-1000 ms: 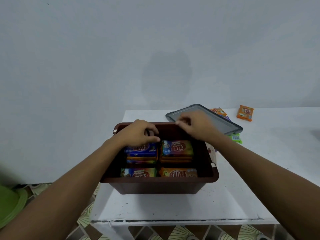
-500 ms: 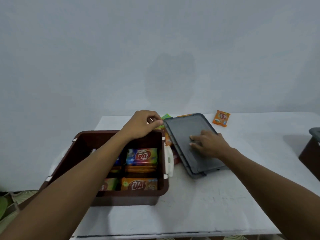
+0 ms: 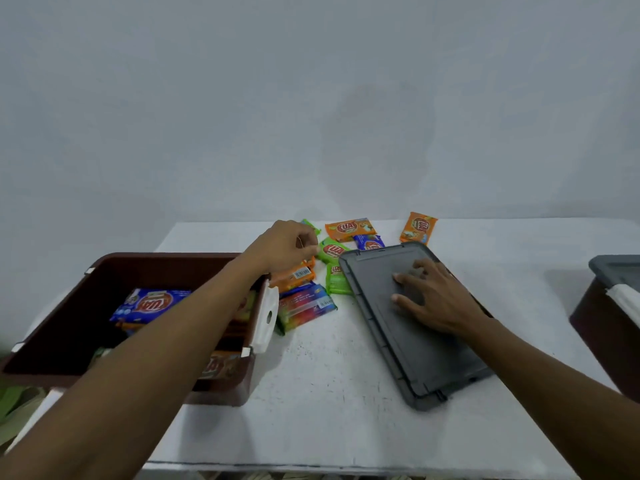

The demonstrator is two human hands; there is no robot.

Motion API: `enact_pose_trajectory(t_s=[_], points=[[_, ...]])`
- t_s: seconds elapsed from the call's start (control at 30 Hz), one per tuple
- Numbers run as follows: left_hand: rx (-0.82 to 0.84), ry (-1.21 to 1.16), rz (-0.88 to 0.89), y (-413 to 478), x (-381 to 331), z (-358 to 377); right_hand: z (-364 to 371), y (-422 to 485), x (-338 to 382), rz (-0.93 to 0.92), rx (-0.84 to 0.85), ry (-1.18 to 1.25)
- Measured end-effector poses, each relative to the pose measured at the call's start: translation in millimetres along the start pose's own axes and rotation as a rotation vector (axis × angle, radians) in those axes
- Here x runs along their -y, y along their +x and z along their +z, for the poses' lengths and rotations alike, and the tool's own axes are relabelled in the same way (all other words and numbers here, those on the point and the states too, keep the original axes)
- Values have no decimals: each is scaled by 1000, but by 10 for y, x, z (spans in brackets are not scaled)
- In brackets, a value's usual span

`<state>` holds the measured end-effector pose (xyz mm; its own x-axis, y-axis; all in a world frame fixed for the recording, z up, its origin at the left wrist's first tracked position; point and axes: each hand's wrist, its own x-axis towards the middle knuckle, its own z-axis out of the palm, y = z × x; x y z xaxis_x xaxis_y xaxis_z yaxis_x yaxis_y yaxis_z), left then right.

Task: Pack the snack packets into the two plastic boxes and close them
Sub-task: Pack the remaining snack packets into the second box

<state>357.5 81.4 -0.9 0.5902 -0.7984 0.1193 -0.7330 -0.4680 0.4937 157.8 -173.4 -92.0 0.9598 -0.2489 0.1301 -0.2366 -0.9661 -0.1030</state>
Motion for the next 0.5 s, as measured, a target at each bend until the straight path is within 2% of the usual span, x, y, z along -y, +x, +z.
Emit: enact_pose_trajectory(t_s=[0.1,0.2,0.27,0.37,0.43,0.5], points=[[15,17,-30,71,-57,19,15,36,-43,-74,-110,-17],[43,45,-37,160,-101,76,-80,131,47,-78,-137,-40],[69,65,-48,206,-149,116,-92,226,84,-65,-148,33],[133,98,-59,257,-227,181,-84,376,86,-102,-27,173],[190,160,-61,298,-268,242,-81,457,67,-117,88,143],[245,263,-79,345,-274,301,-74,510,23,-101,130,82]])
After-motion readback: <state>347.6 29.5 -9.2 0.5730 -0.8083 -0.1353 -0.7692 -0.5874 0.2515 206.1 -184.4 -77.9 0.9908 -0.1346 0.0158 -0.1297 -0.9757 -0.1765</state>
